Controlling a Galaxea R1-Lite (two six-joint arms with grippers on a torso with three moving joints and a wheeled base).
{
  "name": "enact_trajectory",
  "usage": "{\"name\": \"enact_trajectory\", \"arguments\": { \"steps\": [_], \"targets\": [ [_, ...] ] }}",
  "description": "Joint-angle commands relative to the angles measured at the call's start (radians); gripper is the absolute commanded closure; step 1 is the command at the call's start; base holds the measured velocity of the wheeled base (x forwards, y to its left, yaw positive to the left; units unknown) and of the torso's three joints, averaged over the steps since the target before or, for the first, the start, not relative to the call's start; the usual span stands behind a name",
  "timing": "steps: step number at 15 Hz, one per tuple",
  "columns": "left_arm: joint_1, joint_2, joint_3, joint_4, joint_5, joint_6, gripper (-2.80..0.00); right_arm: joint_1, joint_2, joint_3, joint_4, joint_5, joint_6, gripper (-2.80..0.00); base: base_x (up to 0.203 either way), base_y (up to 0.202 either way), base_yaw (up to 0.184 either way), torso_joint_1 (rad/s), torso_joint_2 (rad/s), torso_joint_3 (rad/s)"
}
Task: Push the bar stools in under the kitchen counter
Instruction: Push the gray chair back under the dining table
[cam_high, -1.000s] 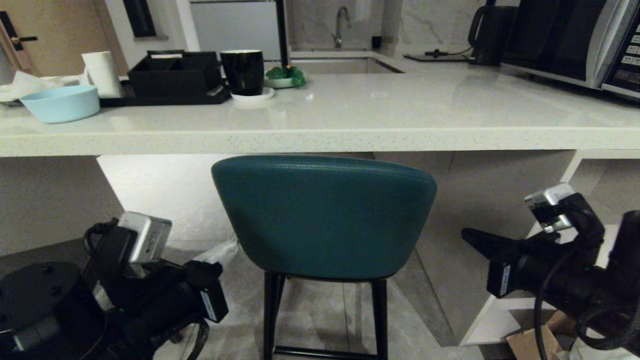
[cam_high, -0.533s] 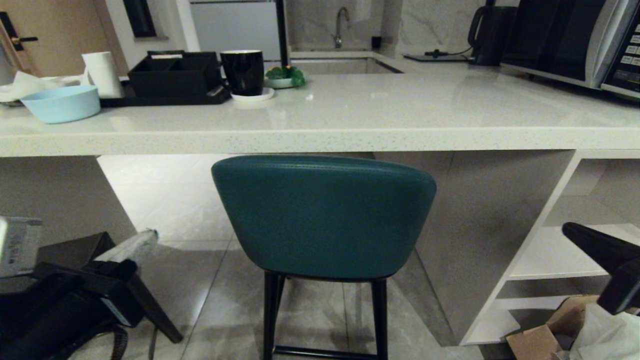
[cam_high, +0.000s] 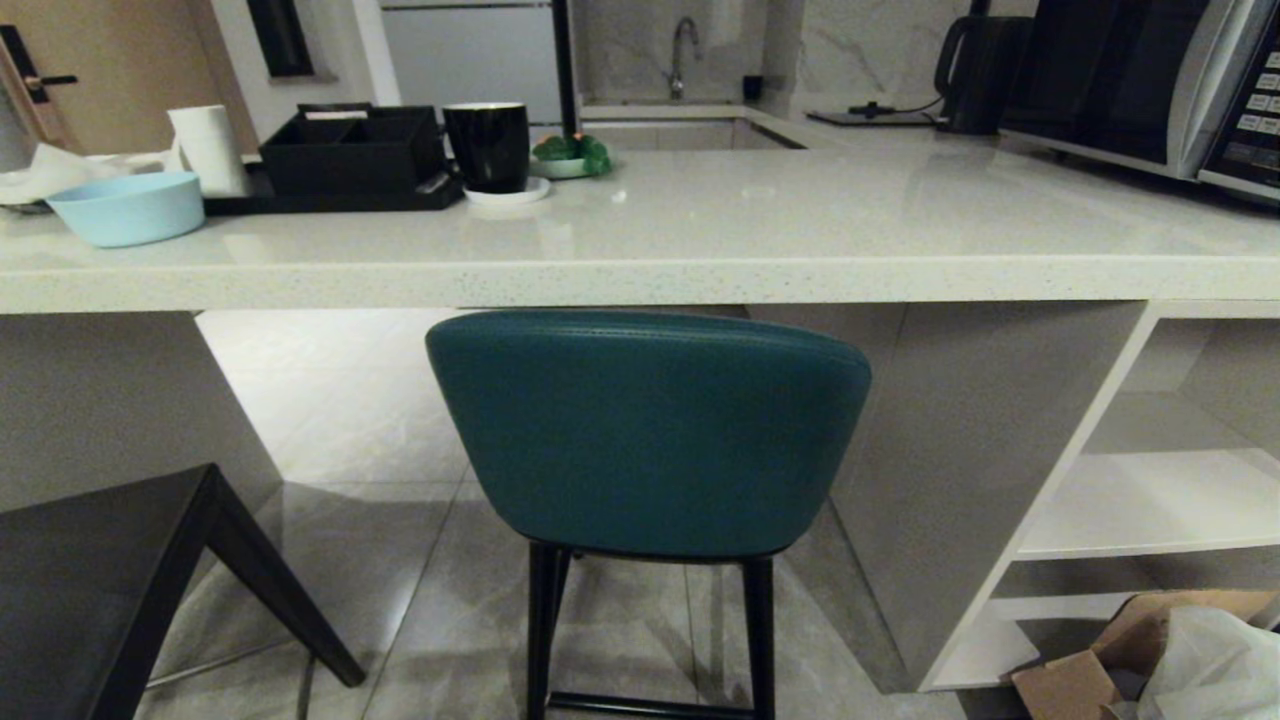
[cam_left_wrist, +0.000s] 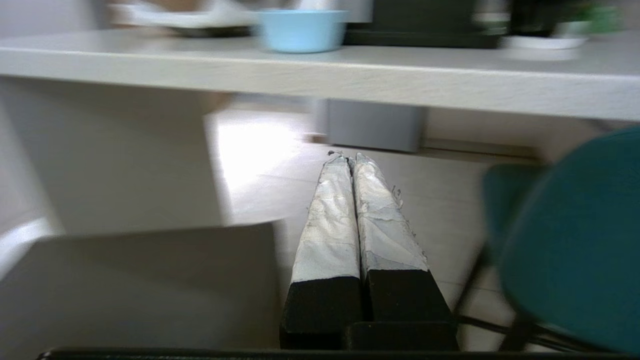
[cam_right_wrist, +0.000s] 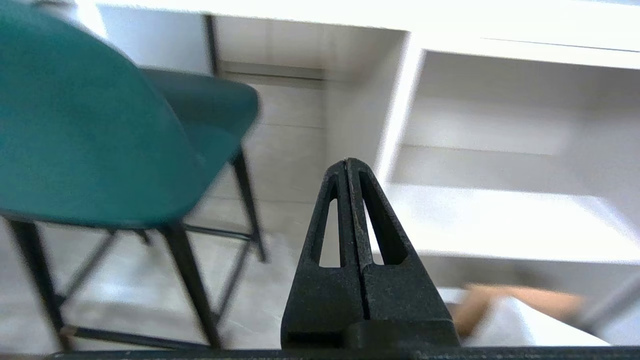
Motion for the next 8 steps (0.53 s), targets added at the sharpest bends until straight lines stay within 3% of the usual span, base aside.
{"name": "enact_trajectory", "arguments": {
  "steps": [1,5,8],
  "targets": [
    [0.082,-0.185,-0.006,0.095,-0.048,0.003,0.0,-0.056,-0.172,0.004,0.107,0.02,-0.016,0.0,0.0,0.0,0.0,0.0,0.0,0.0],
    [0.13,-0.392,0.112,0.179,-0.119,0.039,0.0,-0.058,-0.176,-0.009,0.045,0.041,0.001,0.0,0.0,0.0,0.0,0.0,0.0,0.0],
    [0.123,-0.537,0.187,0.332,-0.246,0.042,0.0,-0.012,-0.233,-0.075,0.213,0.055,0.0,0.0,0.0,0.0,0.0,0.0,0.0,0.0]
  ]
}}
